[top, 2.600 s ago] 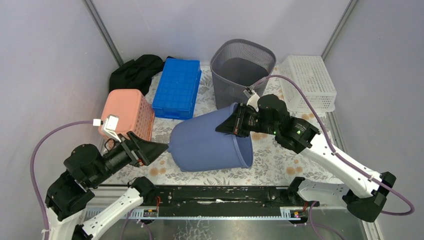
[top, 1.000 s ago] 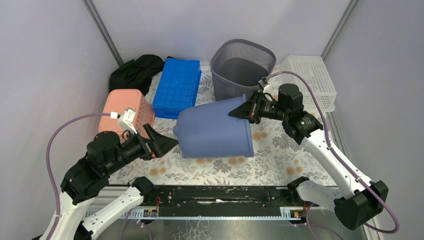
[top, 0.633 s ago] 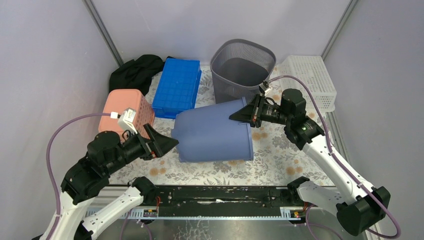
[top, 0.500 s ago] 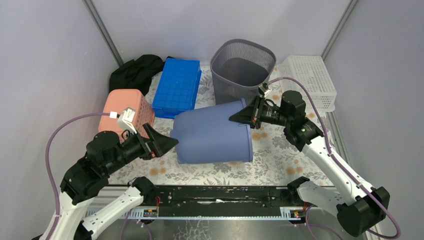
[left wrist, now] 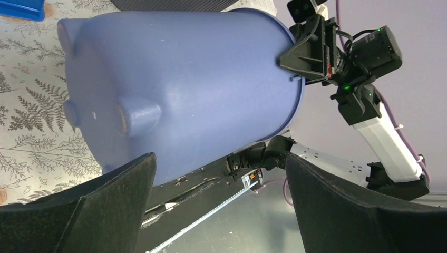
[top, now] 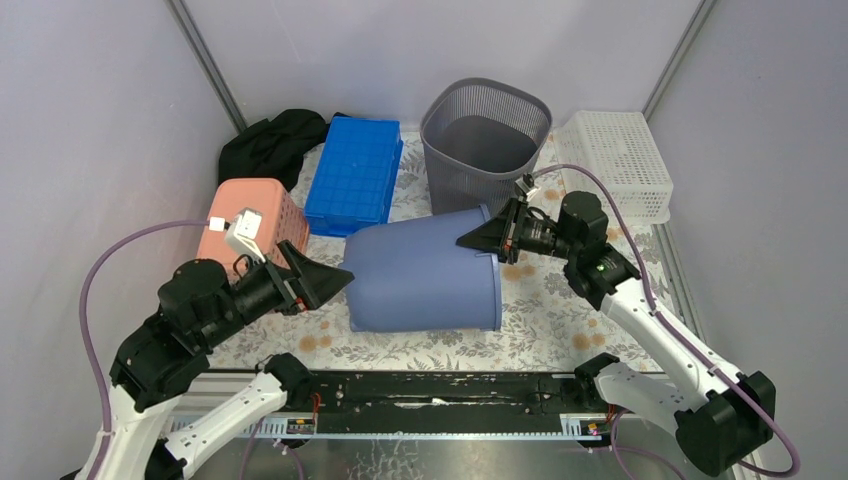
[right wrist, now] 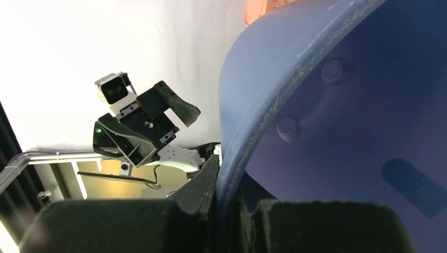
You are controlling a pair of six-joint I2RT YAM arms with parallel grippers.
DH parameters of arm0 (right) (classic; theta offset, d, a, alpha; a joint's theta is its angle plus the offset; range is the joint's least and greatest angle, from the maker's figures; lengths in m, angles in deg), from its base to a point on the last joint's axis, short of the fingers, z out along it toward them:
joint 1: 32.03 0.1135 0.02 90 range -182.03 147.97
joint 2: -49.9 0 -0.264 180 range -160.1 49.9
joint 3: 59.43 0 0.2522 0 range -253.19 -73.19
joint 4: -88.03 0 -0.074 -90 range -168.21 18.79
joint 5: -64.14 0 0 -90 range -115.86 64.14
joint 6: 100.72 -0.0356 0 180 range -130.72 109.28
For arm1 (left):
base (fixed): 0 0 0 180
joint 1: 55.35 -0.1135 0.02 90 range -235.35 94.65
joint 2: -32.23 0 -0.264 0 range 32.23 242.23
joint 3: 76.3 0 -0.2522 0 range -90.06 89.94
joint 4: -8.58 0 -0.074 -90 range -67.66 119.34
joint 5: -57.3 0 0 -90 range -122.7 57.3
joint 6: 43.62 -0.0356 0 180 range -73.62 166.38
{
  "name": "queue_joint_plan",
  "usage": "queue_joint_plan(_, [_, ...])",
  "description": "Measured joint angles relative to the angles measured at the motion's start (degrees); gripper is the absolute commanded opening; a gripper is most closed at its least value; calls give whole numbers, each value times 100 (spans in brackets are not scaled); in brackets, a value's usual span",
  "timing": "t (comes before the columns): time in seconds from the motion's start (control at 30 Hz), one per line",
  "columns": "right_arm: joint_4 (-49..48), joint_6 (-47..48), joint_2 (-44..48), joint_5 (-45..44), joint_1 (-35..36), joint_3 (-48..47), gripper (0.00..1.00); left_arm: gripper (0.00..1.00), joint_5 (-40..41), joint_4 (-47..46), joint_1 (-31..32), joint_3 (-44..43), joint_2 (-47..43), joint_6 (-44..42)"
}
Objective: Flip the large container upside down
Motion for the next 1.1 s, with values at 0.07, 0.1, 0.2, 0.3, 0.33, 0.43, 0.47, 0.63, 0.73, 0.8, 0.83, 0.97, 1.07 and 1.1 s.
queue_joint_plan(0.07, [-160, -98, 0, 0, 39, 68, 0, 100, 0, -4, 0, -66, 13, 0])
queue_joint_plan(0.1, [-254, -153, 0, -2, 66, 101, 0, 100, 4, -4, 0, -116, 20, -2])
queue_joint_plan(0.2, [-442, -275, 0, -9, 151, 151, 0, 100, 31, -11, 0, -267, 22, -4])
queue_joint_plan(0.3, [-723, -424, -2, -39, 269, 256, 0, 100, 79, -11, 0, -450, 22, -37])
queue_joint_plan(0.33, [-802, -466, -2, -57, 306, 289, 0, 100, 94, -11, 0, -503, 22, -48])
queue_joint_plan(0.43, [-1128, -629, -13, -111, 442, 439, 0, 100, 120, -13, 0, -662, 24, -81])
queue_joint_plan(0.47, [-1252, -688, -20, -153, 492, 503, 0, 100, 122, -15, 0, -691, 24, -90])
queue_joint_plan(0.63, [-1845, -938, -120, -348, 699, 752, 0, 100, 142, -13, 0, -776, 26, -114])
queue_joint_plan(0.73, [-2216, -1054, -216, -494, 841, 883, 0, 100, 144, -2, 0, -815, 26, -116])
queue_joint_plan(0.8, [-2496, -1141, -321, -586, 946, 949, 0, 100, 144, 2, 0, -861, 33, -118])
queue_joint_plan(0.83, [-2608, -1182, -372, -623, 986, 968, 0, 100, 144, 0, 0, -876, 33, -122])
queue_joint_plan(0.97, [-3204, -1360, -678, -796, 1161, 1021, 0, 100, 144, 7, 0, -951, 37, -138])
queue_joint_plan(1.07, [-3770, -1488, -903, -968, 1285, 1123, 0, 100, 144, 4, 0, -1005, 42, -142])
queue_joint_plan(1.1, [-3965, -1534, -979, -1023, 1325, 1172, 0, 100, 144, 9, 0, -1019, 42, -142])
